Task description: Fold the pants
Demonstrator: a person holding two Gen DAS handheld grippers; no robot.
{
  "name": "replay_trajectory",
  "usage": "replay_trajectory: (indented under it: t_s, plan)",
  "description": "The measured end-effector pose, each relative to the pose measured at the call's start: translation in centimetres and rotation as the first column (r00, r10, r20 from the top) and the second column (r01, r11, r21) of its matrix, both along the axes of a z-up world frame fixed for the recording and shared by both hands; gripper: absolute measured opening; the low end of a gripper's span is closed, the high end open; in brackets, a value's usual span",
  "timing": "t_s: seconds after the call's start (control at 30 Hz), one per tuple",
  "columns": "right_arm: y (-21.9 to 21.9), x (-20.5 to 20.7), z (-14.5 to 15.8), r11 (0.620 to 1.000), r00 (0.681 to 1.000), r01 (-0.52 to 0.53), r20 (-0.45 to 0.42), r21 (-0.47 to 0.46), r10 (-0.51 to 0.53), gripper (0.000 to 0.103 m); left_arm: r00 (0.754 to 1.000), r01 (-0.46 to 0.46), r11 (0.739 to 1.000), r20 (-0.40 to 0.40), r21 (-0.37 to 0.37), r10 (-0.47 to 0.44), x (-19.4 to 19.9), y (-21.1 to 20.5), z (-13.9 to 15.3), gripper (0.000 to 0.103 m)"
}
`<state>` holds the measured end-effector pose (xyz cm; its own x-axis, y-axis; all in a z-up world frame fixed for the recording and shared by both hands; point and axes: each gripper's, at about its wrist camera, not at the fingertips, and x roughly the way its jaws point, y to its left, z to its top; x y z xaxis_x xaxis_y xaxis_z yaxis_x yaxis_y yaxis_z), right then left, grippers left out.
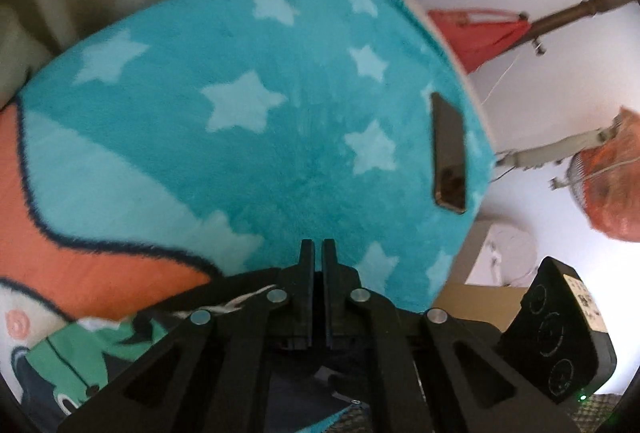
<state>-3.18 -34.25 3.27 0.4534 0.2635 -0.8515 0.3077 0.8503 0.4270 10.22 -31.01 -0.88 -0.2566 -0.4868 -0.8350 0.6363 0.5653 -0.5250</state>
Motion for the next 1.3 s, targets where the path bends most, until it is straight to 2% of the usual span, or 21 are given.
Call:
replay_trajectory:
  t_s: [0.13,0.23,0.4,0.47,0.53,0.6,0.67,0.73,0.8,0.9,0.97,1.0,1.03,1.07,1.1,1.17,1.3]
  plan:
    - [2.9,0.8,1.9,0.994,0.997,-0.067,0.021,-0.082,0.069,0.020,0.997,-0.072,0.995,-0.035,-0.075,0.069,0.6,3.8,0.5,0.003]
    - [6.0,1.6,2.7,0.978,0.988,-0.145,0.021,-0.147,0.150,0.020,0.988,-0.145,0.981,-0.078,-0.126,0.136,1.3,8.2,0.4,0.003]
    - [11.7,2.7,1.7,0.937,0.958,-0.285,-0.027,-0.202,0.286,0.021,0.955,-0.279,0.951,-0.140,-0.132,0.261,1.7,14.5,-1.8,0.003]
    - [14.3,3.0,0.7,0.909,0.936,-0.350,-0.055,-0.226,0.346,0.023,0.939,-0.323,0.937,-0.168,-0.131,0.300,2.0,16.8,-2.5,0.003]
    - [16.8,3.3,-0.5,0.878,0.912,-0.410,-0.086,-0.246,0.402,0.030,0.919,-0.372,0.920,-0.188,-0.127,0.346,2.3,19.3,-3.0,0.007]
    - [18.4,3.4,-1.4,0.863,0.892,-0.452,-0.106,-0.224,0.439,0.042,0.900,-0.417,0.899,-0.197,-0.131,0.389,2.4,21.6,-3.0,0.024]
    - [20.0,3.3,-1.5,0.848,0.879,-0.477,-0.120,-0.233,0.462,0.049,0.886,-0.452,0.882,-0.187,-0.134,0.425,2.5,23.6,-2.5,0.035]
    - [20.8,2.9,-0.2,0.837,0.863,-0.505,-0.108,-0.209,0.494,0.049,0.878,-0.475,0.869,-0.148,-0.138,0.456,2.1,25.9,-1.3,0.036]
    - [20.2,2.3,1.9,0.850,0.869,-0.494,-0.086,-0.184,0.487,0.049,0.876,-0.483,0.865,-0.071,-0.136,0.478,1.4,28.2,0.3,0.042]
    - [17.1,1.3,5.2,0.892,0.917,-0.395,-0.048,-0.217,0.395,0.049,0.859,-0.502,0.854,0.032,-0.139,0.511,0.2,30.9,2.0,0.049]
    - [14.5,1.2,6.1,0.925,0.956,-0.294,-0.051,-0.239,0.291,0.049,0.845,-0.522,0.841,0.050,-0.143,0.533,-0.4,32.3,2.3,0.049]
    - [13.8,1.4,6.2,0.935,0.967,-0.254,-0.059,-0.248,0.247,0.044,0.836,-0.536,0.832,0.050,-0.143,0.547,-0.5,33.1,2.2,0.049]
    - [12.9,1.9,5.8,0.940,0.977,-0.210,-0.078,-0.268,0.196,0.037,0.830,-0.546,0.826,0.049,-0.139,0.556,-0.7,33.7,2.1,0.049]
    - [12.7,2.3,5.4,0.944,0.981,-0.192,-0.092,-0.269,0.173,0.021,0.825,-0.553,0.822,0.051,-0.133,0.563,-0.8,34.2,1.9,0.049]
    - [12.6,2.9,4.8,0.950,0.982,-0.182,-0.103,-0.256,0.160,0.018,0.820,-0.560,0.819,0.059,-0.125,0.570,-0.9,34.6,1.8,0.049]
    - [13.1,4.0,3.3,0.961,0.982,-0.172,-0.116,-0.218,0.150,0.018,0.808,-0.576,0.810,0.077,-0.110,0.584,-1.1,35.4,1.7,0.049]
    - [15.3,5.8,-1.4,0.964,0.968,-0.197,-0.192,-0.176,0.163,0.018,0.767,-0.624,0.773,0.100,-0.112,0.634,-1.8,38.4,2.1,0.049]
